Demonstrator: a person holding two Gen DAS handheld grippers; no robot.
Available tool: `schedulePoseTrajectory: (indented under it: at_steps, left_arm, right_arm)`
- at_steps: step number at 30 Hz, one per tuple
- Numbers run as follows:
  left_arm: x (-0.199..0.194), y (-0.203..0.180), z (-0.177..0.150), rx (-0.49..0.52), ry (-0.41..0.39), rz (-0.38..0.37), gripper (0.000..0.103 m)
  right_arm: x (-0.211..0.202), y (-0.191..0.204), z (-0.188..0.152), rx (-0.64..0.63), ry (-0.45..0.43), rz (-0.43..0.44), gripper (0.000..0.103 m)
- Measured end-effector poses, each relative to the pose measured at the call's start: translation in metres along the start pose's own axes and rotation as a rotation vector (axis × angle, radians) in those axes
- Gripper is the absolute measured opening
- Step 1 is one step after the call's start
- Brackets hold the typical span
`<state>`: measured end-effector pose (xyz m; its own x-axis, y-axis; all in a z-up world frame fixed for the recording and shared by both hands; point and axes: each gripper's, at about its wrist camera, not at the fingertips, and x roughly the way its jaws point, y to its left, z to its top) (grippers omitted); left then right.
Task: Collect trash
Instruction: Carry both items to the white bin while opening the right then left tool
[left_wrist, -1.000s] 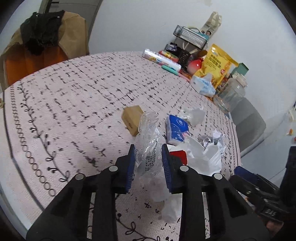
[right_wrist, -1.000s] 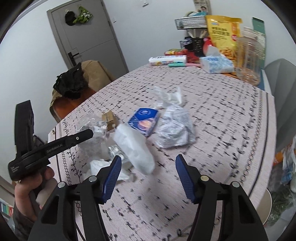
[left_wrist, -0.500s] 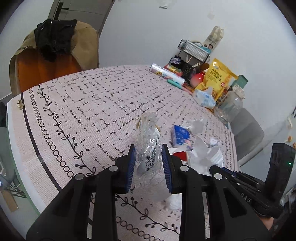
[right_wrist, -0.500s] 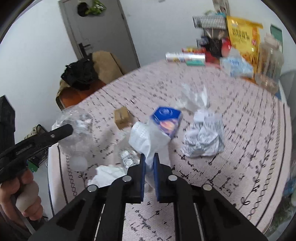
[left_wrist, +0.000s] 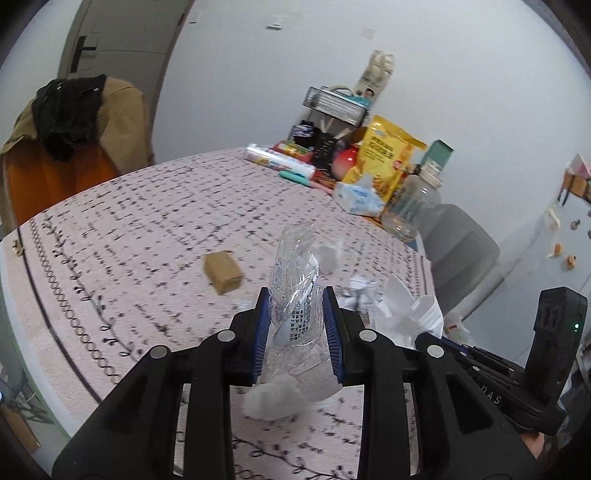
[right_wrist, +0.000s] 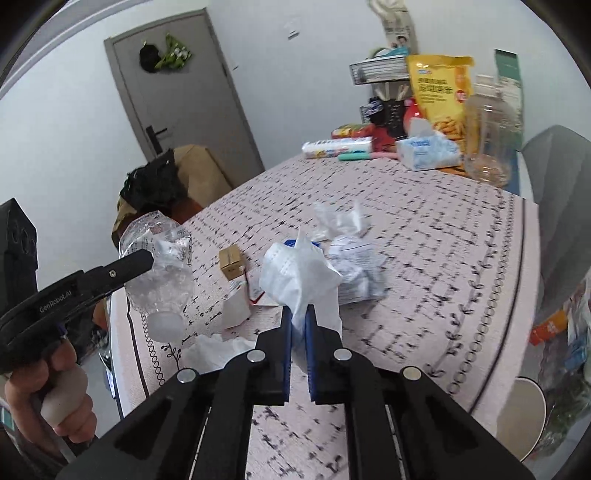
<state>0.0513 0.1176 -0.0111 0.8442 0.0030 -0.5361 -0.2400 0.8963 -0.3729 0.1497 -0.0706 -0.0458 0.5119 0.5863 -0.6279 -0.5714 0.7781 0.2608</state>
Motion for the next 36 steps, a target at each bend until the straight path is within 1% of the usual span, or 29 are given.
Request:
schedulePoseTrajectory:
  at_steps: [3, 7, 15, 22, 31, 36]
  left_arm:
    - [0.004, -0.018, 0.001, 0.028, 0.005, -0.02, 0.028]
    - [0.014, -0.052, 0.0, 0.078, 0.019, -0.054, 0.028]
    - [0.047, -0.122, -0.009, 0.178, 0.074, -0.124, 0.028]
    - [0.085, -0.191, -0.028, 0.264, 0.14, -0.188, 0.028]
    - [0.134, -0.269, -0.057, 0.36, 0.227, -0.229, 0.028]
    - [0.158, -0.308, -0.079, 0.418, 0.278, -0.242, 0.028]
  right_arm:
    - [-0.014, -0.014, -0.001, 0.024, -0.029, -0.007, 0.008]
    - [-0.033, -0.035, -0.004, 0.061, -0.066, -0.021, 0.008]
    - [-0.072, -0.103, -0.019, 0.174, -0.119, -0.11, 0.008]
    - [-0.101, -0.171, -0.039, 0.293, -0.156, -0.199, 0.008]
    - [-0.124, -0.256, -0.075, 0.44, -0.172, -0.323, 0.008]
    - [-0.127, -0.303, -0.099, 0.528, -0.171, -0.363, 0.01]
